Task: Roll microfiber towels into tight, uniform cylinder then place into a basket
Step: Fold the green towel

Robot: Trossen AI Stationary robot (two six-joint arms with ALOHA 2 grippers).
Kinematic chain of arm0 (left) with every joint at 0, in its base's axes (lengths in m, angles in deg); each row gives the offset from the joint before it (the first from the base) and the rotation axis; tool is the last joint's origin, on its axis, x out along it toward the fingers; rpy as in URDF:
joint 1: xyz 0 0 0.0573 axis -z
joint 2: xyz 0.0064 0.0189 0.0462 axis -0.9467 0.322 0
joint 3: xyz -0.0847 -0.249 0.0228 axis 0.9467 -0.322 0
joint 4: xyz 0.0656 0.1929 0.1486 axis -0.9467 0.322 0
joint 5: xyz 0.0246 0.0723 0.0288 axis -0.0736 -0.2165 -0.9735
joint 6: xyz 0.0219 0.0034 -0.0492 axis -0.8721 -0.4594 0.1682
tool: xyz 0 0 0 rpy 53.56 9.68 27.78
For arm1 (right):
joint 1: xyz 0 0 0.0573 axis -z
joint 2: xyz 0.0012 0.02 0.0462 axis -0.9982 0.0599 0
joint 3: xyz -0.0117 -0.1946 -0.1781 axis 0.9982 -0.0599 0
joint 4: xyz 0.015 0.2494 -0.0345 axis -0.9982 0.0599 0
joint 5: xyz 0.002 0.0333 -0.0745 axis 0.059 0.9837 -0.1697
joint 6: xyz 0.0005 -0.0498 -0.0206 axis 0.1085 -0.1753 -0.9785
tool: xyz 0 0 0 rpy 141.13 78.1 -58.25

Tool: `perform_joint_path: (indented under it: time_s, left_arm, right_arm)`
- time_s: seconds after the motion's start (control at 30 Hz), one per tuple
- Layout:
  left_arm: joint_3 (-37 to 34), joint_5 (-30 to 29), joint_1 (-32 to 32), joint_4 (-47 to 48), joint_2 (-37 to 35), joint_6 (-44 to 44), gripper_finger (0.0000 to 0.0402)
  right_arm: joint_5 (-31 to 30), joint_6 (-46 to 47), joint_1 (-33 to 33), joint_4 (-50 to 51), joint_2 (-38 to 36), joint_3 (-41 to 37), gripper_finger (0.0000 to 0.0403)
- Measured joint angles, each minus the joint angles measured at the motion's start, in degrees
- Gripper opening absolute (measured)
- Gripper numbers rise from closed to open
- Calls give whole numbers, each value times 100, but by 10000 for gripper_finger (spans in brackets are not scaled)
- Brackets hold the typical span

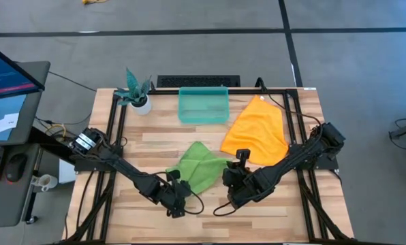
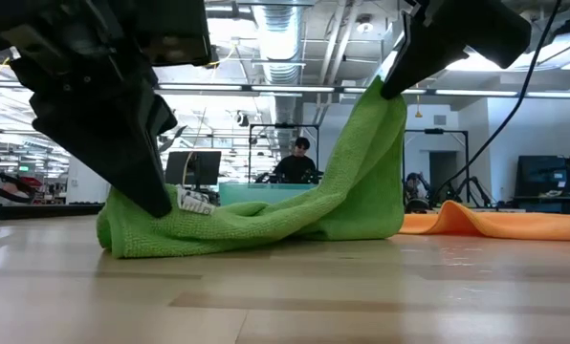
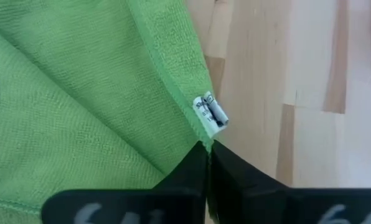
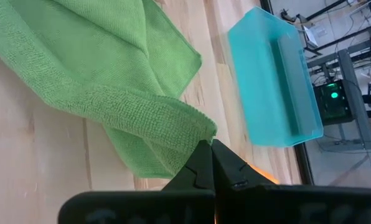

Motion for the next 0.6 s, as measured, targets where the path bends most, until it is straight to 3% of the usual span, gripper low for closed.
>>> perform_joint_path:
  time_s: [0.17, 0.37, 0.6]
  left_arm:
    - [515, -335, 130, 1019, -171, 22, 1]
    - [1778, -1235, 417, 3347, -409, 406, 0]
    - [3279, -2021, 713, 5987, -408, 1310, 0]
  right_arm:
    - [-167, -201, -149, 145, -5, 46, 2]
    - [-226, -204, -468, 349, -115, 332, 2]
    - [-769, -240, -782, 358, -432, 507, 2]
